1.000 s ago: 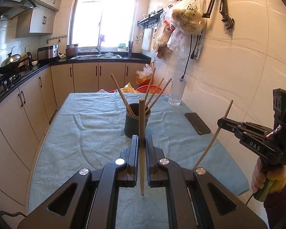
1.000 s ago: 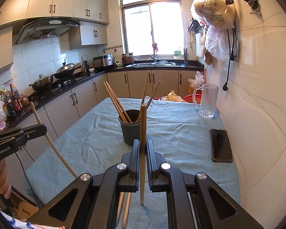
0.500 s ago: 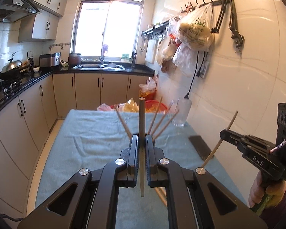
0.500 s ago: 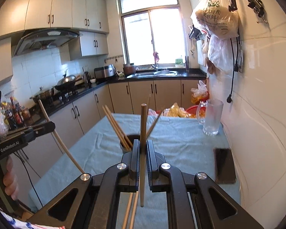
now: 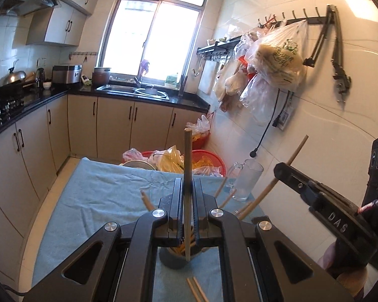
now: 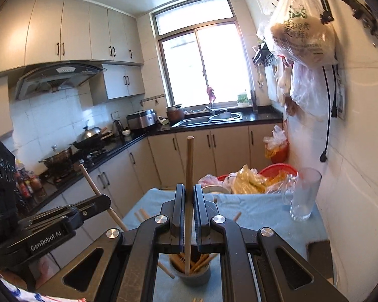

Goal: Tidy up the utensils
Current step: 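Drop both chopsticks into the black cup by opening both tools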

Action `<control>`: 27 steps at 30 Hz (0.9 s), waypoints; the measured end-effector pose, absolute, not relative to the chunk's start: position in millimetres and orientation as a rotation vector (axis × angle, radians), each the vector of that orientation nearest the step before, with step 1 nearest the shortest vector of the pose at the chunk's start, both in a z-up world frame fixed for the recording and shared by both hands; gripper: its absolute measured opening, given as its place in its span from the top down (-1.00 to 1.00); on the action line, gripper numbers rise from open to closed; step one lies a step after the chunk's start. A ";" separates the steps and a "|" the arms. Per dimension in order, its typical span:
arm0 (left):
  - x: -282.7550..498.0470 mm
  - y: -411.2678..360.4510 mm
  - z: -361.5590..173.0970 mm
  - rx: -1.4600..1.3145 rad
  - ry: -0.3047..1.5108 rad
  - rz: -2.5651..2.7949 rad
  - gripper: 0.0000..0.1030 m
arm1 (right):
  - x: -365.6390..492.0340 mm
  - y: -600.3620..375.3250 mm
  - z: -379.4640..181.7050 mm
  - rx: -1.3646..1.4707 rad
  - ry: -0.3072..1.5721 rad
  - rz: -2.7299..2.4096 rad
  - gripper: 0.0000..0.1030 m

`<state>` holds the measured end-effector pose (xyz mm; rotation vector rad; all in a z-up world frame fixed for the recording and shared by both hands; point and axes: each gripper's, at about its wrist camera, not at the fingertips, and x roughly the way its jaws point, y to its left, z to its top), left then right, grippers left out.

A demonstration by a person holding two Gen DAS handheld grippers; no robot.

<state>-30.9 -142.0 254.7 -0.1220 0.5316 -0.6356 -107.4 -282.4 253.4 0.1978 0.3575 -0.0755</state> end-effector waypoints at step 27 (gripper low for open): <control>-22.3 -137.7 214.4 -0.107 0.615 -0.623 0.43 | -12.2 -306.1 166.6 0.302 0.584 -0.080 0.84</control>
